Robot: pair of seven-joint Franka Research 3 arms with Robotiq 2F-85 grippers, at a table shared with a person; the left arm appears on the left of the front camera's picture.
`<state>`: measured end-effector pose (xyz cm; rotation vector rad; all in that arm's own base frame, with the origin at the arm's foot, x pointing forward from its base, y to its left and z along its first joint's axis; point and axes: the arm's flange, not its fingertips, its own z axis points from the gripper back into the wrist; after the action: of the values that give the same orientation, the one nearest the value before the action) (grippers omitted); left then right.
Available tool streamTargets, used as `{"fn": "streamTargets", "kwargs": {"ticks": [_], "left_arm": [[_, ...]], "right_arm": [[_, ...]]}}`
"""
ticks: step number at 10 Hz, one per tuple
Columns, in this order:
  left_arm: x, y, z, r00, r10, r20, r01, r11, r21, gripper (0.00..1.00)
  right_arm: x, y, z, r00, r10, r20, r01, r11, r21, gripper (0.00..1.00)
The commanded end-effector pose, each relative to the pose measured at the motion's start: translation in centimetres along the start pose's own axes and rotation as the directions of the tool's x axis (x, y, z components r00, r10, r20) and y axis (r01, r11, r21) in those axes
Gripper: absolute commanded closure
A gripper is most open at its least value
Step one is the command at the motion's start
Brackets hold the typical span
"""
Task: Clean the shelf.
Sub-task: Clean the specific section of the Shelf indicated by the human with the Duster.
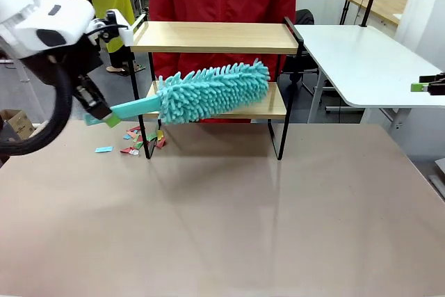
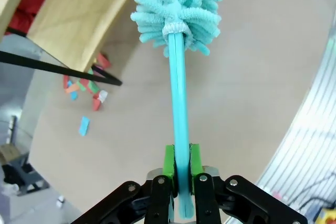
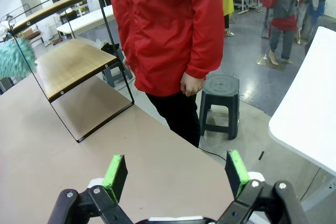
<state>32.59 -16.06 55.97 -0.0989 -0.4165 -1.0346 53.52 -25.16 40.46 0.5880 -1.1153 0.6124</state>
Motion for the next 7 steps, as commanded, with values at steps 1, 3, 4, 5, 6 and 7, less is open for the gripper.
{"fn": "streamTargets", "kwargs": {"ticks": [1, 3, 4, 5, 6, 7], "left_arm": [[-0.8, 1.6, 2.9, 0.994, -0.084, -0.065, 0.083, 0.996, -0.027, 0.87], [-2.1, 2.4, 4.7, 0.97, -0.151, -0.193, 0.14, 0.988, -0.068, 0.87], [-2.7, 2.6, 5.6, 0.955, -0.181, -0.237, 0.167, 0.983, -0.081, 0.87], [-3.5, 2.6, 6.4, 0.935, -0.225, -0.275, 0.206, 0.974, -0.097, 0.87], [-4.3, 2.6, 7.1, 0.907, -0.261, -0.33, 0.234, 0.965, -0.12, 0.87], [-5.1, 3.1, 7.6, 0.89, -0.283, -0.357, 0.247, 0.958, -0.145, 0.87]], "right_arm": [[0.2, 0.2, 0.0, 1.0, 0.003, -0.002, -0.003, 1.0, 0.0, 0.0], [0.2, 0.2, 0.0, 1.0, 0.003, -0.002, -0.003, 1.0, 0.0, 0.0], [0.2, 0.2, 0.0, 1.0, 0.003, -0.002, -0.003, 1.0, 0.0, 0.0], [0.2, 0.2, 0.0, 1.0, 0.003, -0.002, -0.003, 1.0, 0.0, 0.0], [0.2, 0.2, 0.0, 1.0, 0.003, -0.002, -0.003, 1.0, 0.0, 0.0], [0.2, 0.2, 0.0, 1.0, 0.003, -0.002, -0.003, 1.0, 0.0, 0.0]]}}
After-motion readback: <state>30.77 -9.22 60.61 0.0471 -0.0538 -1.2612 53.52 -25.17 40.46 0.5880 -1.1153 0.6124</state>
